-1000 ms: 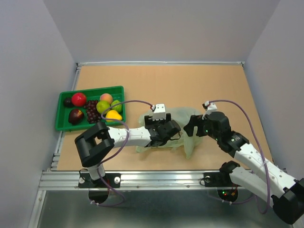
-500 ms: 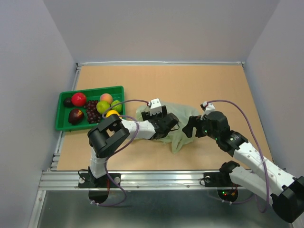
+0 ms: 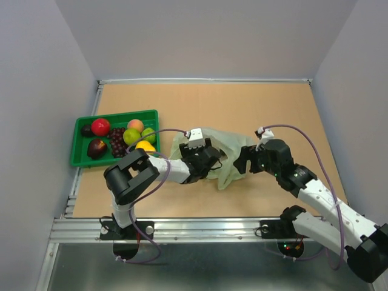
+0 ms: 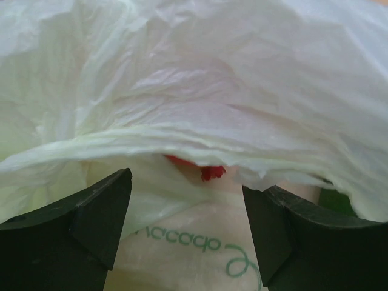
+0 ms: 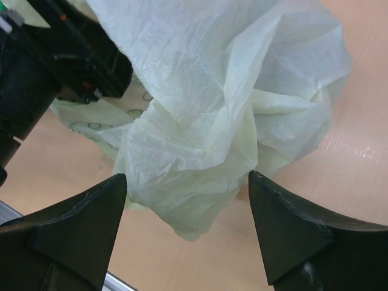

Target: Untie the knot of the plastic bag and take out the fruit

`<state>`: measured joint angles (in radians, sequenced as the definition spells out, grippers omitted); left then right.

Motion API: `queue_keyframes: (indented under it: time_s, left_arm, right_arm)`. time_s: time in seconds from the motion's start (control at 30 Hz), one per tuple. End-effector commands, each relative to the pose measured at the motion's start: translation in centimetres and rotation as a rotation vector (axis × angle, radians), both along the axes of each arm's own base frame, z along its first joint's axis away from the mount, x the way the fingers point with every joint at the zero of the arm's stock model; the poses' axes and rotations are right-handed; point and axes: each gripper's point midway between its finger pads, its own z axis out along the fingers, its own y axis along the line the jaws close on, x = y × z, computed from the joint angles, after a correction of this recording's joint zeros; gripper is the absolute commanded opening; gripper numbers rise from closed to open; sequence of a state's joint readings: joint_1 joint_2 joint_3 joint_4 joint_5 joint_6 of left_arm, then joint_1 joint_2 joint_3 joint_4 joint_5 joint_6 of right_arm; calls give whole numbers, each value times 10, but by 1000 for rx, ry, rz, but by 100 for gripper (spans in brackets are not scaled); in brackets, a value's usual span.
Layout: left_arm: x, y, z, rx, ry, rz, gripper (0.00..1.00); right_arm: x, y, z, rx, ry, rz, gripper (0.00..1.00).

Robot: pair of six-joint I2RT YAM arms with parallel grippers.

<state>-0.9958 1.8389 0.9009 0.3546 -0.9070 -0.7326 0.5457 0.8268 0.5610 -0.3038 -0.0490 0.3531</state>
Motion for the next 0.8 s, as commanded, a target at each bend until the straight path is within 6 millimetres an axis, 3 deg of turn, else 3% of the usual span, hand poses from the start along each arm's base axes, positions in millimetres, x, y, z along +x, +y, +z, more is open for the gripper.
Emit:
queue_keyframes:
  time_s: [0.0,0.03,0.07,0.1,0.13,0.3,0.57,0.67,0.77]
  left_arm:
    - [-7,-2,41,-75,-49,-46,84]
    - [-8,-2,44,-76,-52,-53,85]
    - [-8,-2,47,-64,-53,-66,85]
    - [-8,-3,50,-61,-57,-71,85]
    - [-8,-3,51,-52,-58,-76,85]
    - [-8,-4,49,-46,-51,-97,85]
    - [-5,-4,47,-59,-50,-110,85]
    - [-3,-2,47,-59,-51,-109,85]
    - [0,3,46,-59,-47,-99,86]
  right_arm:
    - [24,14,66,16,-167,53,86]
    - [29,19,64,-3,-148,72,87]
    - [36,24,78,-9,-175,88,87]
    - [43,29,74,-25,-151,104,87]
    - [49,34,86,-28,-180,125,87]
    - [75,51,97,-78,-195,181,87]
    - [115,65,73,-196,-167,209,87]
    - [126,55,52,-258,-131,141,78]
    - [133,32,32,-341,-105,21,43]
